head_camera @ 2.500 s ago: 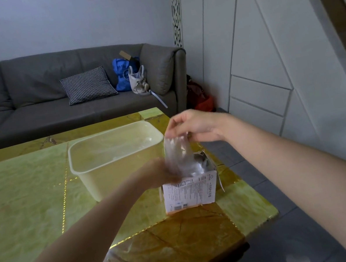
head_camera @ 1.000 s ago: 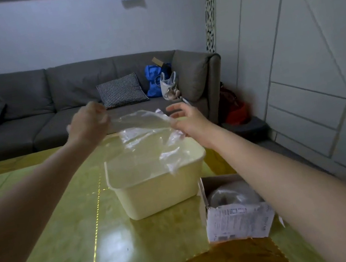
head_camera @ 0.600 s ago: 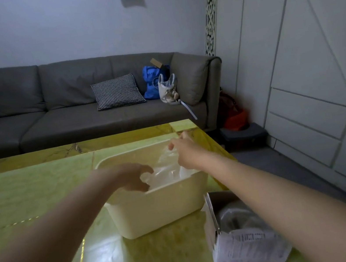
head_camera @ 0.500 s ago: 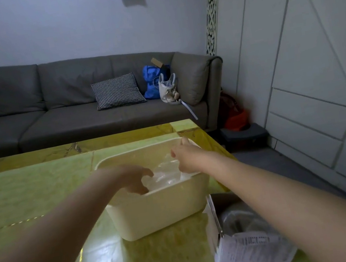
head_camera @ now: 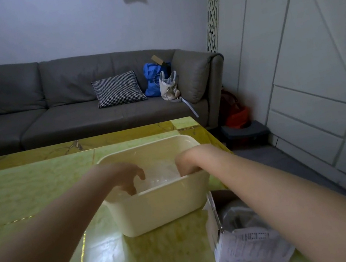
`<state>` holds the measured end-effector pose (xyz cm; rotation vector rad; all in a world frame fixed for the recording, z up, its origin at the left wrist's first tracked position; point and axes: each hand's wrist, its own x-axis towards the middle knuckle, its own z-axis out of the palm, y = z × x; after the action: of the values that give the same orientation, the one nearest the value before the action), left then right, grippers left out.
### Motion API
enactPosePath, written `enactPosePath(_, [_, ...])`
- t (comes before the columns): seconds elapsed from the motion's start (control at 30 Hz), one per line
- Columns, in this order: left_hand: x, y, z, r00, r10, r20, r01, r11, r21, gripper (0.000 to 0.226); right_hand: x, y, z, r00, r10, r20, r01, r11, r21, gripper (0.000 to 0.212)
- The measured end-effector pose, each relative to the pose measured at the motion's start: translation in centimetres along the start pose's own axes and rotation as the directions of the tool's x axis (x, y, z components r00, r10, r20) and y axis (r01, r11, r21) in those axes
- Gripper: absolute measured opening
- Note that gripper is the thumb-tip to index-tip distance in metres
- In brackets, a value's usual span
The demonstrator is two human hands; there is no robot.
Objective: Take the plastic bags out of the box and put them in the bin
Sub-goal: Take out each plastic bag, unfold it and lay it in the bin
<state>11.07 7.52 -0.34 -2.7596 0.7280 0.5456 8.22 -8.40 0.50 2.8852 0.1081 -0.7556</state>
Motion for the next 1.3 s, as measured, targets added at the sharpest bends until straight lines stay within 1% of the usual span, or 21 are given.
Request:
enactPosePath(0.03, [-0.4, -0.3, -0.2, 0.999, -0.001, -0.032, 0.0, 0.999, -0.036, 0.055, -0.2, 0.1, -0.1, 1.0, -0.015, -0.025, 0.015, 0.999, 0.036, 0.016])
enactPosePath(0.1, [-1.5, -0.4, -0.8, 0.992, 0.013, -0.125, -0.025, 0.995, -0.092, 0.047, -1.3, 0.5, -0.7, 0.991, -0.032, -0.128, 0.052, 0.987, 0.152, 0.032])
enactPosePath(0.13, [-2.1, -0.3, -1.1, 0.983, 0.028, -0.184, -0.048, 0.993, -0.104, 0.042, -2.2, 0.8, -1.1, 0.982, -0.045, -0.181, 0.08, 0.978, 0.194, 0.034])
enactPosePath(0.2, [-3.1, 0.3, -1.9, 0.949, 0.062, -0.309, -0.103, 0.988, -0.118, 0.034, -4.6, 1.7, -1.6, 0.964, -0.073, -0.254, 0.134, 0.964, 0.231, 0.033])
enactPosePath(0.23, [-3.6, 0.9, -2.2, 0.93, 0.082, -0.357, -0.14, 0.981, -0.137, 0.031, -6.0, 2.2, -1.7, 0.962, -0.078, -0.262, 0.149, 0.953, 0.264, 0.031])
enactPosePath(0.33, [-4.9, 3.5, -2.9, 0.88, 0.147, -0.451, -0.255, 0.949, -0.188, 0.027, -9.4, 3.8, -1.3, 0.978, -0.064, -0.199, 0.138, 0.913, 0.384, 0.022])
enactPosePath(0.4, [-5.6, 5.8, -2.9, 0.85, 0.191, -0.491, -0.329, 0.92, -0.213, 0.026, -11.4, 4.8, -0.4, 0.99, -0.043, -0.134, 0.094, 0.912, 0.4, 0.019])
enactPosePath(0.47, [-6.4, 8.0, -2.7, 0.818, 0.233, -0.526, -0.402, 0.886, -0.233, 0.026, -13.1, 5.4, 0.8, 0.996, -0.029, -0.08, 0.057, 0.923, 0.38, 0.017])
enactPosePath(0.53, [-7.2, 10.3, -1.9, 0.797, 0.294, -0.527, -0.467, 0.854, -0.23, 0.024, -14.5, 5.5, 2.5, 0.996, -0.014, -0.086, 0.042, 0.94, 0.339, 0.017])
enactPosePath(0.6, [-7.8, 12.6, -0.9, 0.803, 0.363, -0.473, -0.499, 0.843, -0.201, 0.024, -15.6, 5.3, 4.5, 0.992, 0.015, -0.128, 0.017, 0.968, 0.251, 0.02])
enactPosePath(0.67, [-8.1, 14.5, 0.2, 0.827, 0.406, -0.389, -0.488, 0.862, -0.136, 0.027, -16.1, 4.6, 6.4, 0.991, 0.022, -0.13, 0.0, 0.986, 0.165, 0.019])
enactPosePath(0.7, [-8.0, 15.2, 0.7, 0.841, 0.411, -0.351, -0.471, 0.876, -0.102, 0.028, -16.1, 4.2, 7.3, 0.99, 0.021, -0.142, -0.003, 0.992, 0.124, 0.016])
enactPosePath(0.73, [-7.9, 15.7, 1.1, 0.851, 0.409, -0.329, -0.455, 0.887, -0.074, 0.027, -16.1, 3.8, 8.1, 0.984, 0.026, -0.176, -0.011, 0.996, 0.09, 0.012])
enactPosePath(0.8, [-7.6, 16.2, 1.6, 0.863, 0.39, -0.321, -0.432, 0.899, -0.07, 0.026, -16.0, 3.6, 9.1, 0.959, 0.055, -0.278, -0.037, 0.997, 0.067, 0.012])
enactPosePath(0.9, [-7.4, 16.1, 1.7, 0.854, 0.361, -0.375, -0.421, 0.903, -0.089, 0.031, -15.6, 4.4, 9.5, 0.927, 0.096, -0.363, -0.049, 0.989, 0.137, 0.012])
enactPosePath(0.93, [-7.4, 16.0, 1.8, 0.844, 0.354, -0.403, -0.421, 0.903, -0.088, 0.031, -15.4, 4.6, 9.4, 0.923, 0.11, -0.368, -0.05, 0.984, 0.169, 0.011])
enactPosePath(1.0, [-7.5, 16.2, 1.9, 0.82, 0.345, -0.457, -0.418, 0.906, -0.066, 0.028, -15.1, 5.0, 9.4, 0.927, 0.117, -0.356, -0.035, 0.973, 0.227, 0.019])
enactPosePath(1.07, [-7.6, 16.2, 2.2, 0.787, 0.347, -0.51, -0.428, 0.903, -0.046, 0.026, -15.0, 5.2, 9.4, 0.937, 0.106, -0.334, -0.011, 0.962, 0.273, 0.023])
enactPosePath(1.17, [-7.7, 16.1, 2.1, 0.763, 0.329, -0.556, -0.441, 0.894, -0.077, 0.027, -15.4, 5.6, 9.2, 0.933, 0.098, -0.345, 0.029, 0.939, 0.344, 0.023])
enactPosePath(1.27, [-8.1, 15.9, 1.8, 0.777, 0.299, -0.554, -0.44, 0.887, -0.138, 0.031, -15.9, 6.0, 8.8, 0.951, 0.116, -0.287, 0.014, 0.909, 0.416, 0.048])
enactPosePath(1.3, [-8.2, 15.9, 1.8, 0.789, 0.292, -0.541, -0.441, 0.882, -0.168, 0.033, -15.9, 6.0, 8.7, 0.956, 0.128, -0.266, 0.005, 0.895, 0.446, 0.051])
